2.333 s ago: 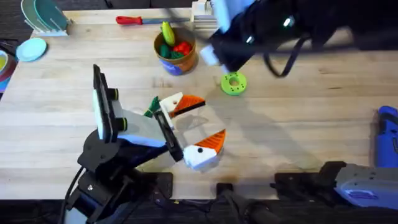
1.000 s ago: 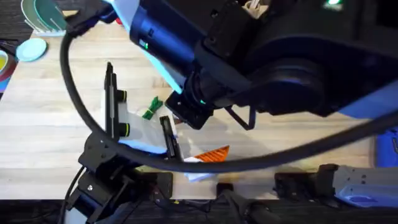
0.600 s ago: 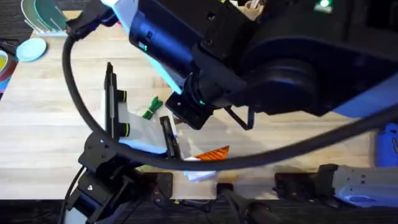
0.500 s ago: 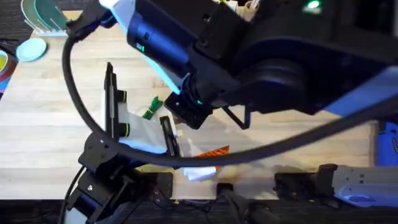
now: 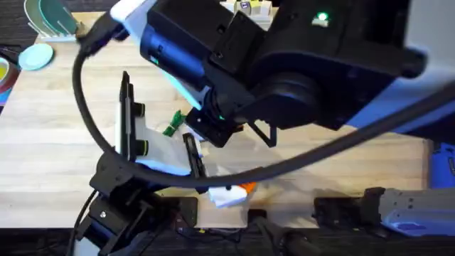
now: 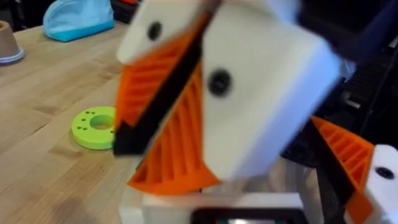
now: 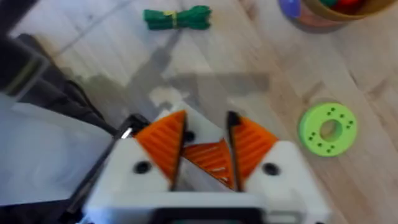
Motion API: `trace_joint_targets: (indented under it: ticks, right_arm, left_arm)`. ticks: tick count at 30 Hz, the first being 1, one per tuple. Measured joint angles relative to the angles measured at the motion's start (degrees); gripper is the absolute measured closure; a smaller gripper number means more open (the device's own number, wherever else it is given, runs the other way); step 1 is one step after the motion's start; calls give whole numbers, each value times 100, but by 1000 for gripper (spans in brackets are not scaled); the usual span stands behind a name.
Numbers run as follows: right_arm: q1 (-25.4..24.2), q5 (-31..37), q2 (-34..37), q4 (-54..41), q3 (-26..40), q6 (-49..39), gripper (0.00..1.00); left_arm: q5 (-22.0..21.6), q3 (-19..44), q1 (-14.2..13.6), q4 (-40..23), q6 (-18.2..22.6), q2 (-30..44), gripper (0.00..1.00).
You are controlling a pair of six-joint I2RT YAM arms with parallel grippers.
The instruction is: Pick up the gripper from the table and insert it into the empty holder that is missing its gripper. Then pick up a screw, insert it into the mounting hole, and use the screwdriver to tighten it. Finally, clean up the table by picking up the vegetable and placing it into the bucket.
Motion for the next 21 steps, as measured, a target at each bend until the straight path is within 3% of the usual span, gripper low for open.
trace_joint_targets:
  ticks: [5, 6, 11, 21]
  right_arm:
    - [-146, 174, -190, -57, 0, -11, 120]
    - [-179, 164, -280, -52, 0, -29, 38]
    - [-375, 59, -897, -204, 0, -29, 11]
    - [-1691, -51, -2724, -1436, -18, -20, 10]
  left_arm:
    - [11, 0, 2, -1, -4, 0, 8]
    - [15, 0, 0, 0, 5, 0, 8]
    - [37, 0, 0, 0, 37, 0, 8]
    - [53, 0, 0, 0, 37, 0, 8]
